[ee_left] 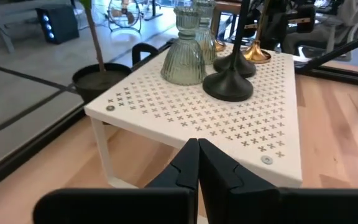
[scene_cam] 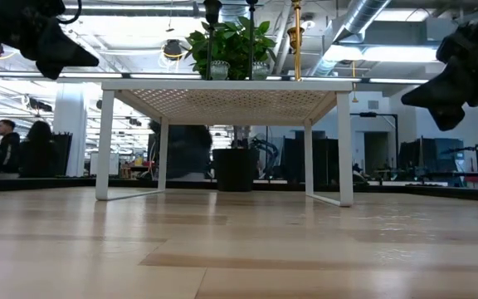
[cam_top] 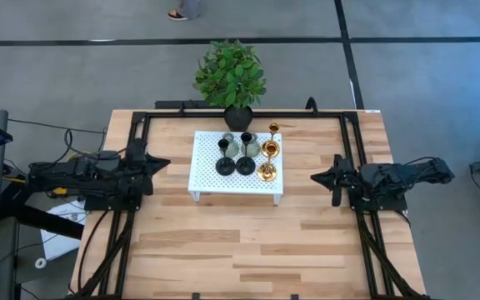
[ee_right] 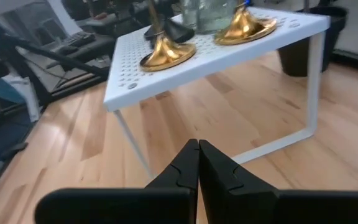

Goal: Pick & Place candle stick holders
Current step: Return to Home Position

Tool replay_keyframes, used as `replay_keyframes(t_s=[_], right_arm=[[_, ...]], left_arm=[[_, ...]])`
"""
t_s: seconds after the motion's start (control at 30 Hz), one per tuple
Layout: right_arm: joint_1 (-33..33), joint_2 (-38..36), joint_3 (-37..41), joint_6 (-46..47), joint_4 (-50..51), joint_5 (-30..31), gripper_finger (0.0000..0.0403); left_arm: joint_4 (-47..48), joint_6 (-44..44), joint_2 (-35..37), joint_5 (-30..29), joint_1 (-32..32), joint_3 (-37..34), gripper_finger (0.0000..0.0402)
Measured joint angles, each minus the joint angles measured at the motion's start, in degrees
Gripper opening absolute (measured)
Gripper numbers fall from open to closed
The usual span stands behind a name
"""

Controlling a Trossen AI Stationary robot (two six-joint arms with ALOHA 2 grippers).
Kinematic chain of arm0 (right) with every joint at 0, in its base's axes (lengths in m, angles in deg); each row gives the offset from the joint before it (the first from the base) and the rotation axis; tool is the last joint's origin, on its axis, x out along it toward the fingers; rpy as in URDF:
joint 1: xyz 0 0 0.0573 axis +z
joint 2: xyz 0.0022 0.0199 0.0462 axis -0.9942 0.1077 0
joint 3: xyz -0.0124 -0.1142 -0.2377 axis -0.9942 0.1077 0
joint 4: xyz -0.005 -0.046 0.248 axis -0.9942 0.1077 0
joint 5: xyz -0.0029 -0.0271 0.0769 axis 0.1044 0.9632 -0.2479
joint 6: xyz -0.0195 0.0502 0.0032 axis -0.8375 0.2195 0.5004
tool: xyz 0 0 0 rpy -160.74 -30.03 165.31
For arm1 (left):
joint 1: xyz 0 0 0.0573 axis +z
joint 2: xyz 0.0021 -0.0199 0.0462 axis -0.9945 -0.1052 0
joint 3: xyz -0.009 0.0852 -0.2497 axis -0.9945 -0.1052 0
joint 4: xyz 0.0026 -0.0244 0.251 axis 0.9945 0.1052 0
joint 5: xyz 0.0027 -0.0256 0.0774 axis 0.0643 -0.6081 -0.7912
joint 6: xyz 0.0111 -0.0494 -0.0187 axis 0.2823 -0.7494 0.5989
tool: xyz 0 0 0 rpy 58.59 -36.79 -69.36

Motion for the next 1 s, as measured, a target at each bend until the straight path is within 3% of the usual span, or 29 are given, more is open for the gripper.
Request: replay_keyframes(t_s=[0.17,1.0], right_arm=[[-0.73,0.13,-0.03,-0.63,0.39,1.32,0.0],[-0.71,0.13,-0.03,-0.68,0.45,1.08,0.0]], left_arm=[[-0.06,0.45,0.0,-2.13,0.0,0.0,0.0006],[-0.9,0.46,-0.02,-2.14,0.0,0.0,0.001]])
